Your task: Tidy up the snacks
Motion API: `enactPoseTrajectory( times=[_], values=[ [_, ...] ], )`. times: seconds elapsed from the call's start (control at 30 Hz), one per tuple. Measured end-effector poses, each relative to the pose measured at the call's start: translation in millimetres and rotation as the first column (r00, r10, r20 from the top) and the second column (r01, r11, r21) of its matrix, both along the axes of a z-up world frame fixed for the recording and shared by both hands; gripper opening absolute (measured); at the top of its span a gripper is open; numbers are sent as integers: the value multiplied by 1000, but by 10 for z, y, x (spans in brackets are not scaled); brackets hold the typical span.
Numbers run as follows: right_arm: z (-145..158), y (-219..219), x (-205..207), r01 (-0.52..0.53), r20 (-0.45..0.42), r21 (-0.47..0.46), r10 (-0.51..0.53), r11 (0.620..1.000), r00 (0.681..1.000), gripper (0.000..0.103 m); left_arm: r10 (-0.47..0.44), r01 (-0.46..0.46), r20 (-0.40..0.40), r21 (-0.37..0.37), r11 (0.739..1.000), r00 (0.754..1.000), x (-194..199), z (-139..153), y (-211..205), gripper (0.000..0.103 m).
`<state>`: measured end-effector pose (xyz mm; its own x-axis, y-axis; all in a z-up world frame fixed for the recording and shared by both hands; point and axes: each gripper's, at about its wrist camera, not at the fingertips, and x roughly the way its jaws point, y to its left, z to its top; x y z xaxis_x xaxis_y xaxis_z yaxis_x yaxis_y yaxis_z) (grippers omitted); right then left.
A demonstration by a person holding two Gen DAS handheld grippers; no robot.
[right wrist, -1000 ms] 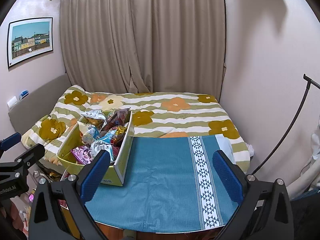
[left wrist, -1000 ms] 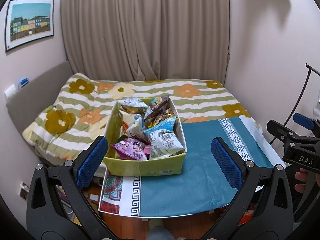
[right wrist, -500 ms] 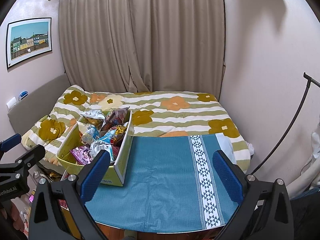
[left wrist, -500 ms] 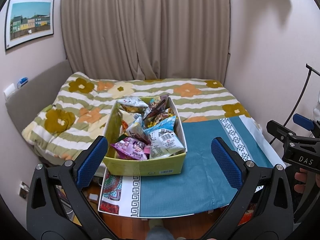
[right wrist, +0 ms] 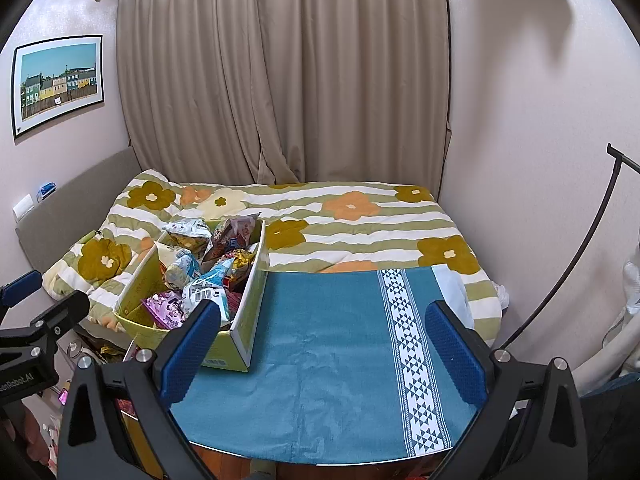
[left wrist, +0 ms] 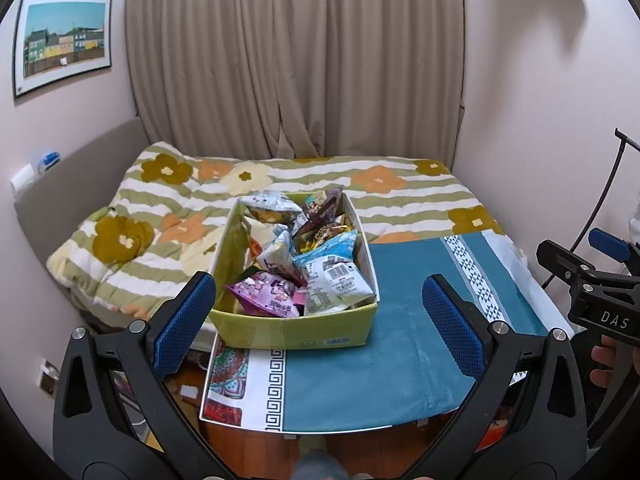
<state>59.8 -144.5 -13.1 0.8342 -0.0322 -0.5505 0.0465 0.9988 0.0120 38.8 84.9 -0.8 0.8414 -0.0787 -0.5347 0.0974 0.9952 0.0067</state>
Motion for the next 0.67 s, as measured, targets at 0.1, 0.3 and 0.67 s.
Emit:
enactPoseTrajectory(
  times=[0.1, 0.3, 0.67],
  values=[
    [3, -6, 2, 1, 2, -1, -1, 1000, 1000, 102, 15, -15, 11, 7, 1000, 1000, -38, 20, -4, 103],
    [13, 19, -39, 1, 17, 6, -1, 1000, 1000, 102, 38, -38, 24, 36, 999, 999, -112, 67, -24, 103],
    [9, 77, -129, 1, 27, 12, -1, 1000, 1000, 102, 35, -35, 32, 7, 999, 999, -238, 81, 47, 103]
  ],
)
